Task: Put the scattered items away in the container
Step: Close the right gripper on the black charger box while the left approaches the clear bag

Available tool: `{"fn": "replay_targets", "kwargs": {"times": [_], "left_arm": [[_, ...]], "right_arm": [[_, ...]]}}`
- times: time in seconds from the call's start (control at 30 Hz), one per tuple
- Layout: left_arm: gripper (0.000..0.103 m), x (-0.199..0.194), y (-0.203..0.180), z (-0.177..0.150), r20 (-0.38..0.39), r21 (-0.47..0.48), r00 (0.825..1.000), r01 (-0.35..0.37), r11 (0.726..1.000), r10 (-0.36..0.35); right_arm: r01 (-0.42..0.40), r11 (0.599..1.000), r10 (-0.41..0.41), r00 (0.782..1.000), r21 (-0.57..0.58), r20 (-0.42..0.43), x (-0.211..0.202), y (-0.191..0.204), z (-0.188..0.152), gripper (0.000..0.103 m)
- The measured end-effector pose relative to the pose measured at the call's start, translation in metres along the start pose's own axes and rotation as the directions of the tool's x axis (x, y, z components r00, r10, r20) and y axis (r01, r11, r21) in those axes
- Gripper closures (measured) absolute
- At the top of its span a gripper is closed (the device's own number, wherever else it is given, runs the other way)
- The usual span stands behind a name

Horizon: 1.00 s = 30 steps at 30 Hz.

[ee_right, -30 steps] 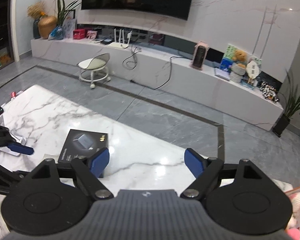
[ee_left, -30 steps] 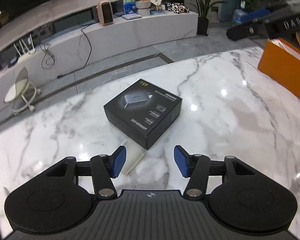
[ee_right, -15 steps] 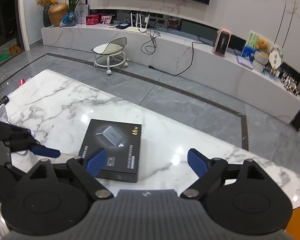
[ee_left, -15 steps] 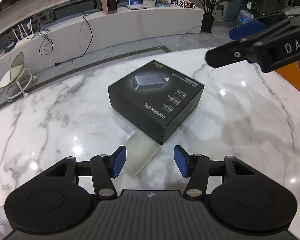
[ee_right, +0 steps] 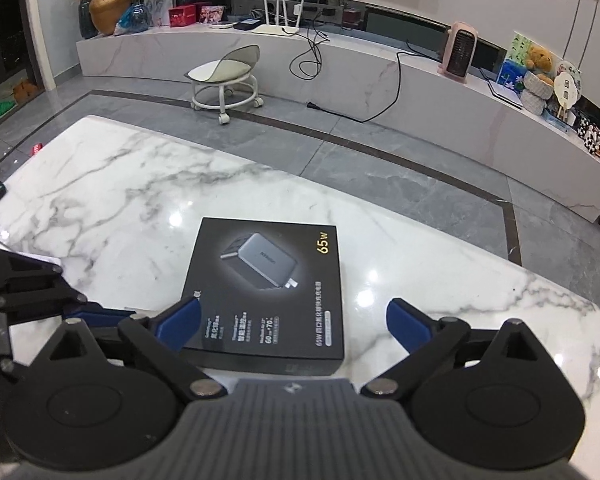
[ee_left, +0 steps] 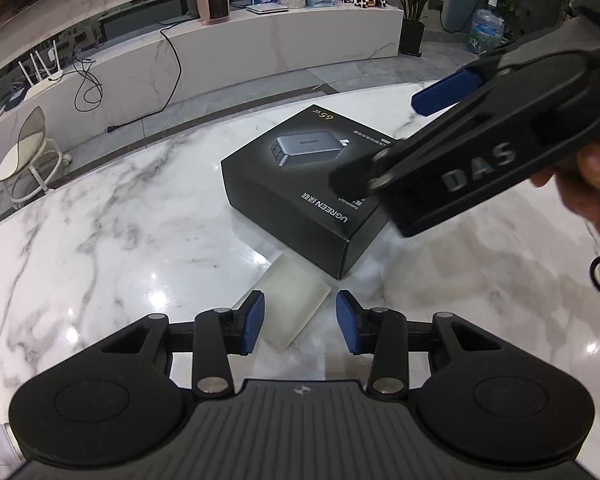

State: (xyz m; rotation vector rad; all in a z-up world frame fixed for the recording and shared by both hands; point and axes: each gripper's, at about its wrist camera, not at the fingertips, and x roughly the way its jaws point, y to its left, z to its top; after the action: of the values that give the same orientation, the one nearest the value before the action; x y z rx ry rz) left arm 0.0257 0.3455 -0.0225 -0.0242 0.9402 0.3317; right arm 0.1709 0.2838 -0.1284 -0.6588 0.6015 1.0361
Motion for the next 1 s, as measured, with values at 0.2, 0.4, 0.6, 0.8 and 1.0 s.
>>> {"fn": "replay_targets", "kwargs": {"times": [0.2, 0.4, 0.6, 0.8, 1.0], "left_arm": [[0.072, -0.002, 0.020, 0.003, 0.002, -0.133, 0.999, 0.048, 0.990, -0.049], [0.075, -0.005, 0.026, 0.000, 0.015, -0.171, 0.997, 0.074, 0.983, -0.072], [0.070, -0.002, 0.016, 0.000, 0.012, -0.120, 0.999, 0.042, 0.992, -0.041], [0.043, -0.001, 0.009, -0.001, 0.024, -0.083, 0.998, 0.060, 0.995, -0.058], [0.032, 0.001, -0.010, 0.000, 0.005, 0.017, 1.000, 0.018, 1.000, -0.018]], "right_arm": [[0.015, 0.999, -0.015, 1.000, 0.037, 0.003, 0.012, 0.003, 0.000, 0.001], [0.000, 0.999, 0.000, 1.000, 0.039, -0.002, 0.017, 0.012, 0.005, 0.001], [0.053, 0.998, -0.053, 0.999, -0.039, -0.012, 0.025, 0.029, 0.001, 0.000], [0.080, 0.996, -0.080, 0.997, -0.047, -0.009, 0.028, 0.028, 0.002, 0.001], [0.108, 0.993, -0.108, 0.994, -0.037, 0.014, 0.028, 0.020, -0.004, 0.001]]}}
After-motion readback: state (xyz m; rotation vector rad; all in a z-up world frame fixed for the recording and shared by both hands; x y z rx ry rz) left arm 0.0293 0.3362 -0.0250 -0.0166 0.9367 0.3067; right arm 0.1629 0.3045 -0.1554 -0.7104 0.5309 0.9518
